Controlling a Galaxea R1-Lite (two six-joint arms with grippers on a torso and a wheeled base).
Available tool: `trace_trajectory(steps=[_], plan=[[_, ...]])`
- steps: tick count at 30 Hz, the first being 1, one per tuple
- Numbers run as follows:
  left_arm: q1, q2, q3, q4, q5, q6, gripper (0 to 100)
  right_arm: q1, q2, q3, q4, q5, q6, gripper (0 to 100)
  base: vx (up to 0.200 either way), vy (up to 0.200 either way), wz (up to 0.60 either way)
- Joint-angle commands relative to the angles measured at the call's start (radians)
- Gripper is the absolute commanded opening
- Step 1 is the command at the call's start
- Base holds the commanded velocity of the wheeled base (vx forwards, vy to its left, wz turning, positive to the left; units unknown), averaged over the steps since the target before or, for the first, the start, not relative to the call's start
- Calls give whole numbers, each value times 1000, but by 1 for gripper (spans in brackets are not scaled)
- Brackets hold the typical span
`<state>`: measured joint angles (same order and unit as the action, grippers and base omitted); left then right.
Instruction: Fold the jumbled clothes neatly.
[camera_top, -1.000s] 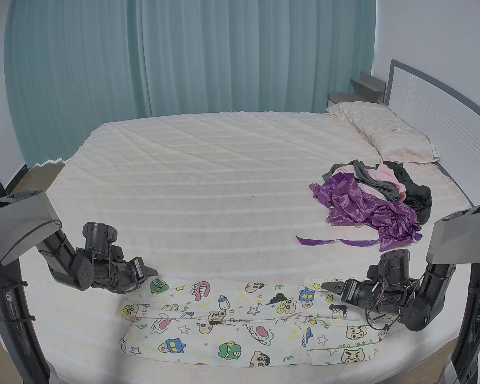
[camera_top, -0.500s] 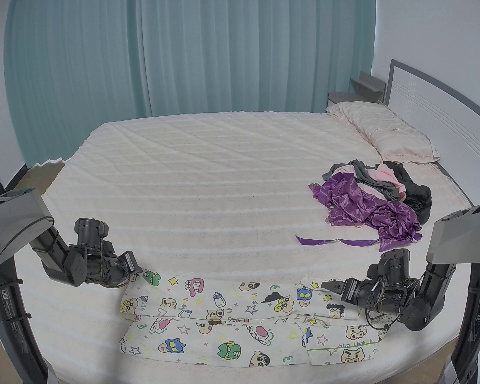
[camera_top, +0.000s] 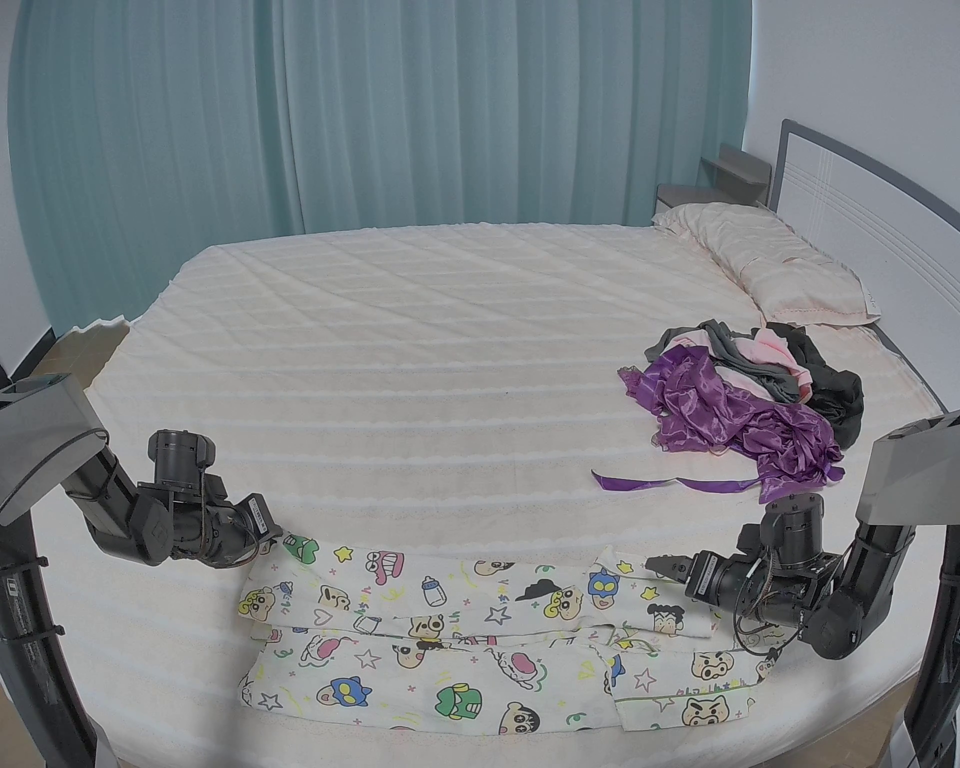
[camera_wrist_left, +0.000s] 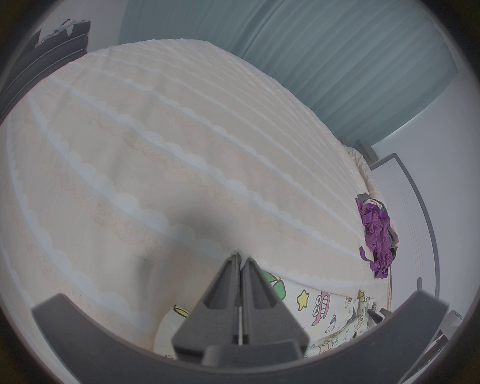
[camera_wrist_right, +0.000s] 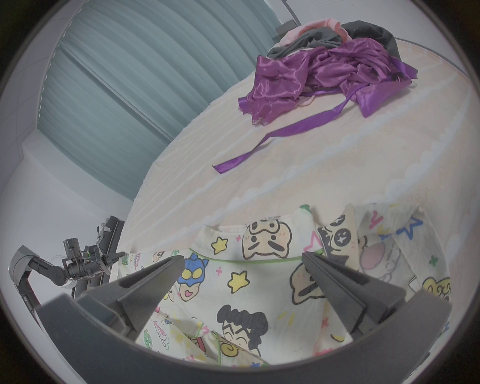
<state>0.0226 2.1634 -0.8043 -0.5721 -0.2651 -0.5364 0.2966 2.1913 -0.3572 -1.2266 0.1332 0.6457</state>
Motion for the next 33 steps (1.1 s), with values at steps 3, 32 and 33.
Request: trace_trajectory(steps=[3, 32, 33], plan=[[-1, 19, 2, 0, 0, -1, 100, -16, -68, 12, -5, 0, 25, 100, 0, 0, 0], [33, -79, 85, 0, -16, -126, 100, -53, -8, 169, -8, 71, 66, 0, 0, 0, 0], [33, -79, 86, -2, -16, -126, 100, -54, -10, 169, -8, 72, 68, 0, 0, 0, 0]])
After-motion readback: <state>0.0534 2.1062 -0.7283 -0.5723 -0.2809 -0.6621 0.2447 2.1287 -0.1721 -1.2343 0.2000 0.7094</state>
